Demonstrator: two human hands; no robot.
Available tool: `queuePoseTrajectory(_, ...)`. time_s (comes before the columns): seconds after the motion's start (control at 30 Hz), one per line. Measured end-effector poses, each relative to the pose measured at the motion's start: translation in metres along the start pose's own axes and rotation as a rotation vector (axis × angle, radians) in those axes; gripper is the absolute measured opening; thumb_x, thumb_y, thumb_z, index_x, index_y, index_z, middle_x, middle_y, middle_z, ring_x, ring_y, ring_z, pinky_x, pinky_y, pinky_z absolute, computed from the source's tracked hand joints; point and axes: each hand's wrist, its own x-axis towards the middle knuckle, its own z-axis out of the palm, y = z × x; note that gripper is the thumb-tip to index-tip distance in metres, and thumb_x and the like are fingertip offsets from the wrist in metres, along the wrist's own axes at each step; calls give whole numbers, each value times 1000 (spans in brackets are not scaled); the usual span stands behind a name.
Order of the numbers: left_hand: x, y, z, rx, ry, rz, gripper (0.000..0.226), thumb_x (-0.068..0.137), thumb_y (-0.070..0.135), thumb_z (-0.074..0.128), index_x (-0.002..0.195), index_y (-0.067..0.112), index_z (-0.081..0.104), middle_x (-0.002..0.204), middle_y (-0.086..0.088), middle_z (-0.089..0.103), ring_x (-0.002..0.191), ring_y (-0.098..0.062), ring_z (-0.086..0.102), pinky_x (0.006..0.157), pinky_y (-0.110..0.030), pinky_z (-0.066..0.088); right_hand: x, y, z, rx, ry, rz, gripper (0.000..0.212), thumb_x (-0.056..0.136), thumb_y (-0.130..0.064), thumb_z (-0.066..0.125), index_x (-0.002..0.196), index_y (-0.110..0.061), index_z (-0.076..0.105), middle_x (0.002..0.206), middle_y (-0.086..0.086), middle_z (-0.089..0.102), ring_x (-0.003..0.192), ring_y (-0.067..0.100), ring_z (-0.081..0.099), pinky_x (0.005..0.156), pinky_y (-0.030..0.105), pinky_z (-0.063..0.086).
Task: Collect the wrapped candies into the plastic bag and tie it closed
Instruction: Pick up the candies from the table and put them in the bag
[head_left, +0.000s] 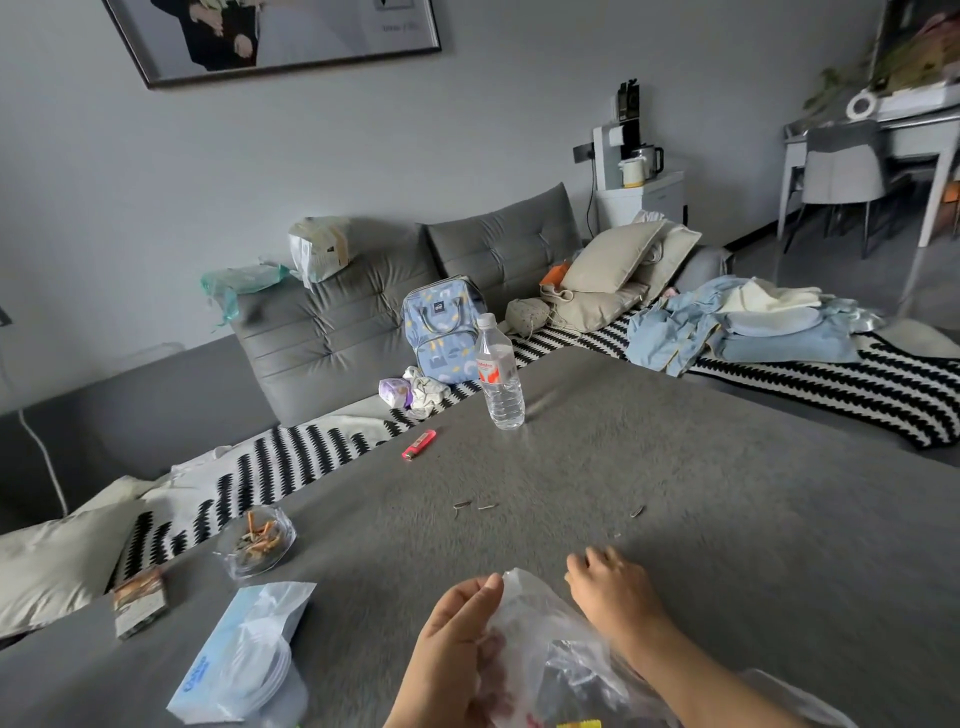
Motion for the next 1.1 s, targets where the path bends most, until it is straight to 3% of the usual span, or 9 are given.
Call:
queuePoseTrajectory(0.07, -3, 2, 1, 0, 2, -2, 11, 87, 13, 60, 78, 7, 62, 52, 0, 63, 40, -9, 58, 43, -19, 42, 5, 6, -12, 189, -35, 127, 51, 24, -22, 96, 40, -15, 48, 35, 3, 49, 28, 18, 49, 24, 17, 26)
queuePoseTrajectory(0.17, -10, 6, 2, 19, -6, 0, 12, 88, 10, 59, 77, 6, 62, 43, 5, 61, 32, -2, 55, 36, -13, 39, 0, 9, -42, 429, -32, 405, 57, 65, -22, 83, 44, -17, 31, 42, 8, 53, 43, 28, 55, 39, 25, 24)
queuePoseTrajectory(0.3, -22, 10, 2, 64, -8, 6, 10, 87, 8, 59, 80, 3, 62, 38, 7, 60, 30, 1, 53, 36, -9, 40, -3, 7, -77, 923, 101, 766, 42, 82, -23, 68, 51, -11, 41, 45, 5, 46, 43, 20, 38, 41, 24, 29)
queuePoseTrajectory(0.47, -38, 19, 6, 69, 9, 10, 15, 88, 10, 61, 74, 4, 59, 33, 5, 57, 25, -1, 49, 31, -11, 36, -50, -43, -127, 918, 37, 543, 39, 82, -26, 68, 52, -17, 46, 42, -4, 43, 42, 13, 37, 46, 24, 30)
queuePoseTrajectory(0.57, -44, 21, 9, 37, 36, -4, 14, 86, 17, 63, 81, 4, 60, 45, -3, 58, 39, -16, 53, 42, -22, 40, -84, -69, -137, 825, -11, 346, 34, 81, -26, 68, 52, -22, 51, 41, -9, 46, 44, 3, 37, 50, 25, 33)
queuePoseTrajectory(0.7, -48, 17, 8, 67, 12, -12, 19, 86, 26, 63, 77, 11, 57, 49, -5, 42, 29, -14, 33, 42, -20, 27, -108, -88, -131, 647, -124, 205, 20, 69, -55, 59, 71, -36, 54, 54, -33, 54, 51, -6, 47, 57, 8, 33)
queuePoseTrajectory(0.8, -50, 8, 6, 78, 2, -23, 21, 85, 32, 64, 77, 15, 56, 53, -3, 37, 37, -14, 28, 41, -18, 26, -120, -88, -117, 532, -115, 165, 40, 66, -63, 43, 87, -30, 47, 55, -14, 55, 57, 2, 50, 64, 20, 40)
queuePoseTrajectory(0.93, -57, 0, -1, 71, -18, -25, 22, 86, 38, 61, 88, 16, 59, 60, -3, 40, 45, -14, 29, 43, -19, 27, -135, -87, -108, 423, -164, 93, 41, 74, -57, 43, 83, -19, 55, 86, 5, 67, 77, 12, 56, 69, 23, 38)
queuePoseTrajectory(1.1, -59, -6, -10, 65, -8, -41, 28, 86, 42, 60, 96, 16, 61, 66, -4, 42, 48, -14, 31, 42, -20, 31, -148, -85, -102, 257, -391, 47, 18, 81, -20, 53, 98, -19, 59, 101, -5, 51, 109, 19, 50, 87, 28, 39)
